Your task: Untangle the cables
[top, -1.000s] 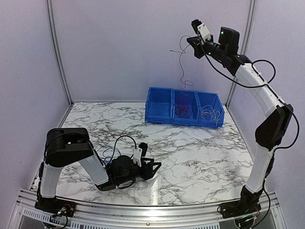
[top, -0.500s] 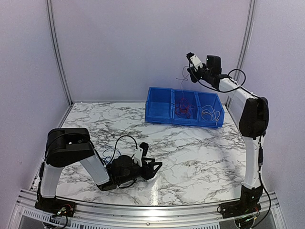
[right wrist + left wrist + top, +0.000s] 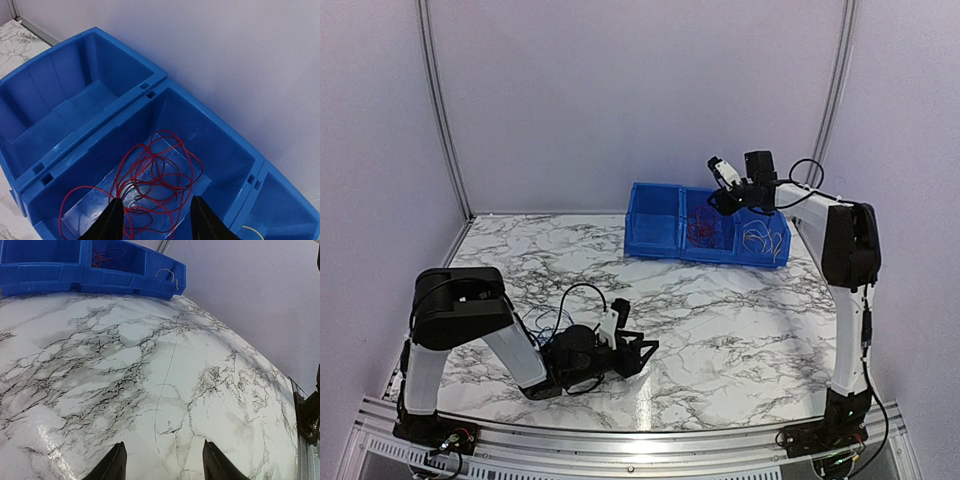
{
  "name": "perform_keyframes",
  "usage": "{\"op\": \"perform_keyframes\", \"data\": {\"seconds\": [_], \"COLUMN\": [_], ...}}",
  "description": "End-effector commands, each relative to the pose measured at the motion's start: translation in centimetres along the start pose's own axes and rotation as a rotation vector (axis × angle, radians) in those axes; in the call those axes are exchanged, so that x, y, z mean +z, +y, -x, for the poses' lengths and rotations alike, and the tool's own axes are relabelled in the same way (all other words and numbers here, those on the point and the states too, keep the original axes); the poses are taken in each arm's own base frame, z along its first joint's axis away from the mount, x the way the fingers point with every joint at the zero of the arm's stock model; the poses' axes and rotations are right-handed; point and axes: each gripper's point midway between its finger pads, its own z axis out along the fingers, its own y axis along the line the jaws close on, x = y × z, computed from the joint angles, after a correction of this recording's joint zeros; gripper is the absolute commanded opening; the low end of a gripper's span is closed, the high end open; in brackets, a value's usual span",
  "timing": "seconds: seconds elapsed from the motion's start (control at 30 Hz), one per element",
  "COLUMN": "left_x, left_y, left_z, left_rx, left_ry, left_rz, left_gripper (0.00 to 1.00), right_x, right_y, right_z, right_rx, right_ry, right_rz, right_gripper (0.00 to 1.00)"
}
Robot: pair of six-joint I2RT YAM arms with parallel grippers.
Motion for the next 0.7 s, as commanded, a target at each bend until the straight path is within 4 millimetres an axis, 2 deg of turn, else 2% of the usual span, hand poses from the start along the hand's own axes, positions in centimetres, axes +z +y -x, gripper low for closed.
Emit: {"op": "perform_keyframes", "data": {"seconds": [0.0, 0.07, 0.1, 0.17, 0.2, 0.3, 0.37, 0.5, 0.67], "left_x": [-1.7, -2.6, -3.1, -3.9, -4.4, -6.1, -7.5, -11.0, -16.6], "left_y": [-2.8, -3.8, -4.6, -5.0, -5.0, -3.8, -2.3, 1.6, 6.8], "left_z": [4.5, 6.6, 8.1, 9.6, 10.3, 11.4, 11.3, 11.5, 11.0], "left_rx": [0.024, 0.028, 0.029, 0.038, 0.041, 0.044, 0.054, 0.03, 0.031], "left_ry": [-0.098, -0.131, -0.148, -0.142, -0.131, -0.084, -0.02, 0.049, 0.119], "left_rz": [-0.043, -0.051, -0.052, -0.021, 0.0, 0.106, 0.208, 0.461, 0.792], "left_gripper": [0.54, 0.54, 0.54, 0.54, 0.54, 0.55, 0.55, 0.57, 0.51], "right_x": [-5.5, -7.1, -8.1, -9.9, -10.6, -14.0, -15.7, -17.8, -18.4], "right_y": [-0.1, 0.6, 1.2, 2.9, 4.2, 7.8, 10.0, 12.6, 14.0], "right_z": [3.6, 3.5, 3.5, 3.2, 2.0, 1.5, 0.9, -0.2, -1.1], "right_rx": [0.035, 0.047, 0.051, 0.062, 0.07, 0.054, 0.047, 0.043, 0.014], "right_ry": [-0.04, -0.039, -0.044, -0.067, -0.061, -0.122, -0.157, -0.205, -0.218], "right_rz": [-0.023, -0.015, 0.001, 0.053, 0.093, 0.211, 0.292, 0.381, 0.441], "right_gripper": [0.49, 0.51, 0.51, 0.52, 0.51, 0.51, 0.51, 0.49, 0.47]}}
